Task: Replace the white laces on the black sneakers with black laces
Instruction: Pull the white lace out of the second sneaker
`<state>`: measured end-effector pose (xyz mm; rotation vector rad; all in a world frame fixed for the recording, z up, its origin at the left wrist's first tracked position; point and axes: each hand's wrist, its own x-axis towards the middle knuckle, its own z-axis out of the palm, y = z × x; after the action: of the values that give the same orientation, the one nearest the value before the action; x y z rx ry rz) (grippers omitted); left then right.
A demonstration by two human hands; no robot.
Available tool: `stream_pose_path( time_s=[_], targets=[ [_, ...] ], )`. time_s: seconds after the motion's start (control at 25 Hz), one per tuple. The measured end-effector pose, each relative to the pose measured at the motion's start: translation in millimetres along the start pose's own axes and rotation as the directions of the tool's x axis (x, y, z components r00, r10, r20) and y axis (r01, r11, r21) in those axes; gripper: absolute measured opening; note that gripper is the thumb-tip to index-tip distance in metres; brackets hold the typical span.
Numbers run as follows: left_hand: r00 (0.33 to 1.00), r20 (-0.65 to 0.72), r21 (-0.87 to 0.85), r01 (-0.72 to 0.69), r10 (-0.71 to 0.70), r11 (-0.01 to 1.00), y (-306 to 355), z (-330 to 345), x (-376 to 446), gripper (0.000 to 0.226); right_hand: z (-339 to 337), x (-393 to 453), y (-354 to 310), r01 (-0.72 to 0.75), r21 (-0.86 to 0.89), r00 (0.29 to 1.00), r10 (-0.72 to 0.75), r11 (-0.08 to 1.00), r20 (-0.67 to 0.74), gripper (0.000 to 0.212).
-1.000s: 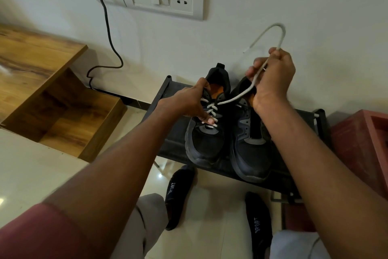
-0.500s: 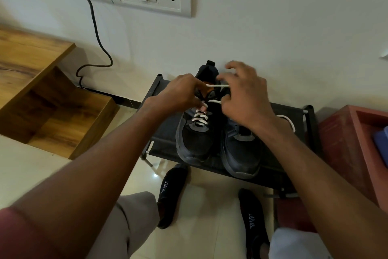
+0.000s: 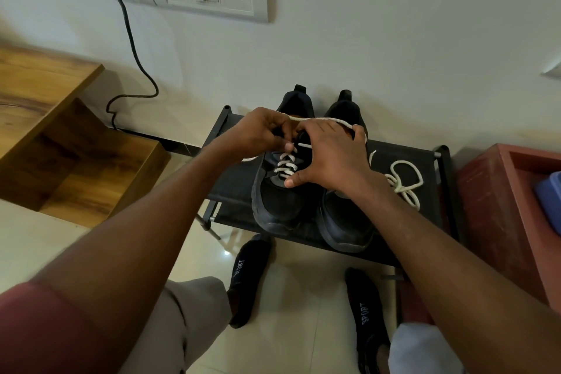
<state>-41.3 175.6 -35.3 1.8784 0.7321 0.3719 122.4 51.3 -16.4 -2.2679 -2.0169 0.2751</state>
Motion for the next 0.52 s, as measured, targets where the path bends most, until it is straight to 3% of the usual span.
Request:
stream_pose_path(
  time_s=[0.2,0.24,0.32,0.4,0.48,0.52],
  targets=[
    [0.995,-0.055,-0.157,0.071,-0.081,0.985,-2.8,-0.5,-7.5,0.009,-1.3,0.4,-0.1,-0.003,0.051,1.000,0.003,0.999,-0.011,0.116],
    [0.994,-0.052,-0.114,0.088,-0.095,0.990,0.7,0.5,-6.6,0.010,-0.7,-0.2,0.2,0.001,0.055,1.000,0.000,0.998,-0.018,0.115],
    [0.993,-0.068,0.161,0.107,-0.097,0.981,12.4,5.4,-1.9,0.018,0.5,-0.9,1.6,0.009,0.069,0.999,-0.007,0.998,-0.036,0.114],
    [0.989,-0.125,0.441,0.126,-0.079,0.889,21.9,11.9,2.5,0.027,0.4,-1.5,2.8,0.018,0.078,0.999,-0.016,0.997,-0.035,0.112],
    [0.981,-0.167,0.452,0.169,-0.104,0.876,27.1,15.7,3.5,0.028,0.0,-2.5,3.7,0.021,0.084,0.999,-0.019,0.996,-0.026,0.113],
    [0.976,-0.176,0.371,0.188,-0.131,0.909,27.8,16.1,2.0,0.025,-0.3,-2.4,4.3,0.019,0.089,1.000,-0.017,0.996,-0.025,0.113]
  ],
)
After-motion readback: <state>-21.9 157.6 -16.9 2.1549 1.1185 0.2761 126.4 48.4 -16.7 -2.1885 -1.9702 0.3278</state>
